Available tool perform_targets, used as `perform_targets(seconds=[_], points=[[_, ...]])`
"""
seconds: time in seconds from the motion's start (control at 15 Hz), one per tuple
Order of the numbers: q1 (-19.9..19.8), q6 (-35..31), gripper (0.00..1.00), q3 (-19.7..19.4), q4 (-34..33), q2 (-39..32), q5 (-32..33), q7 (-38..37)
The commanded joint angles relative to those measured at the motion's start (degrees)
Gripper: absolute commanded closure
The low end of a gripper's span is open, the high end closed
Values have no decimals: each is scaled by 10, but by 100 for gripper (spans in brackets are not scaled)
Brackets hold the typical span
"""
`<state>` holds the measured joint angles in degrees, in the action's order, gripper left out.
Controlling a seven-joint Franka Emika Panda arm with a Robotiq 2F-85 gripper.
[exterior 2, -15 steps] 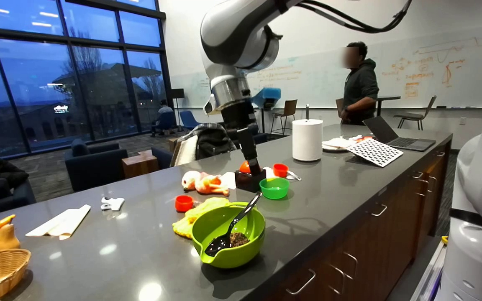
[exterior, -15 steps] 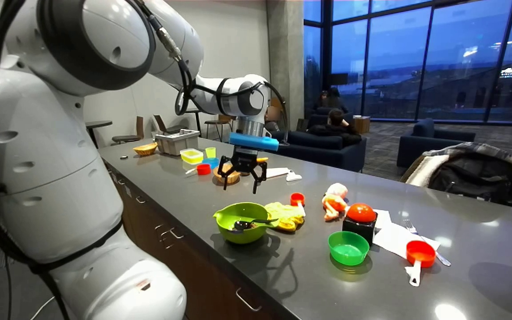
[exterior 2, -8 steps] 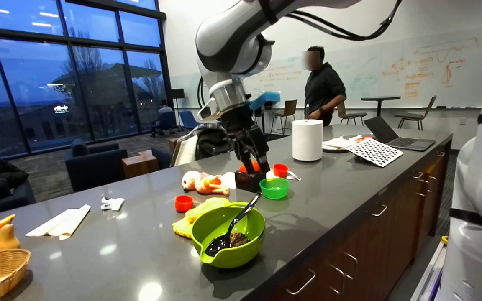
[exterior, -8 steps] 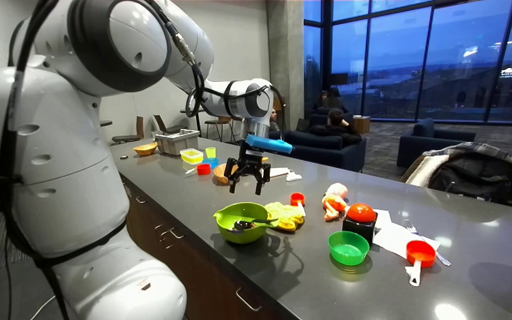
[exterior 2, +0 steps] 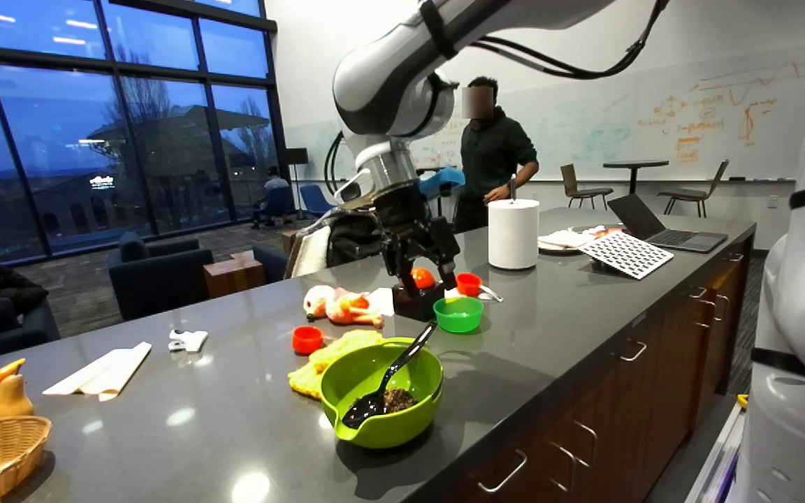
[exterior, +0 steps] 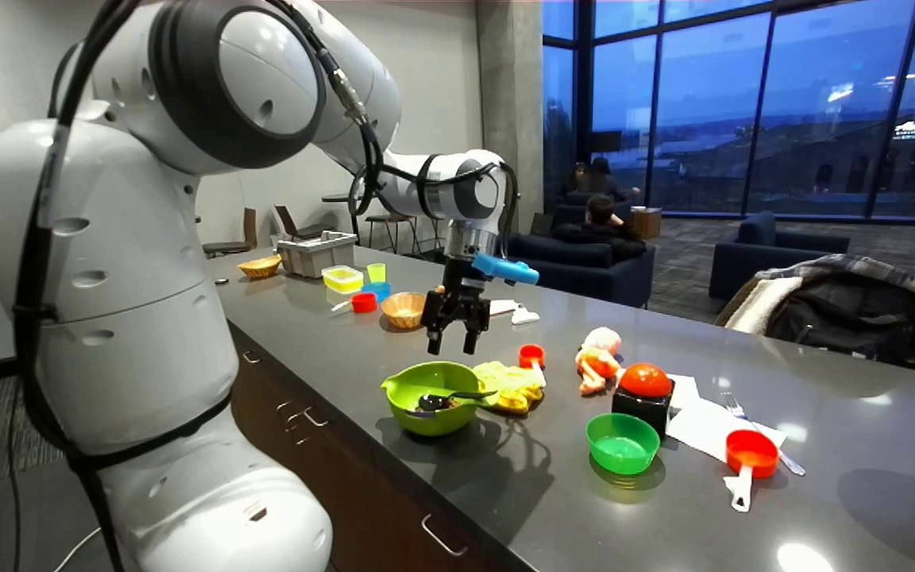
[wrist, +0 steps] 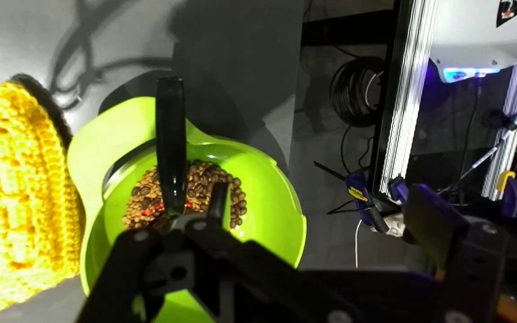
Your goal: Pick up the black spoon from the lime green bowl and put it on the table
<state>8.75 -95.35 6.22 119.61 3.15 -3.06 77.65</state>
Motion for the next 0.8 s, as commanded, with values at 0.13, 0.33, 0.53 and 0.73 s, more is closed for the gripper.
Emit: perform_targets(seconds=[0.13, 0.33, 0.53, 0.73], points=[[-13, -31, 0, -6, -4, -21, -19, 57], [-20, -52, 0, -7, 1, -35, -31, 62], [-27, -63, 0, -8, 0, -49, -32, 67], [-35, -69, 0, -8, 0, -61, -34, 74]])
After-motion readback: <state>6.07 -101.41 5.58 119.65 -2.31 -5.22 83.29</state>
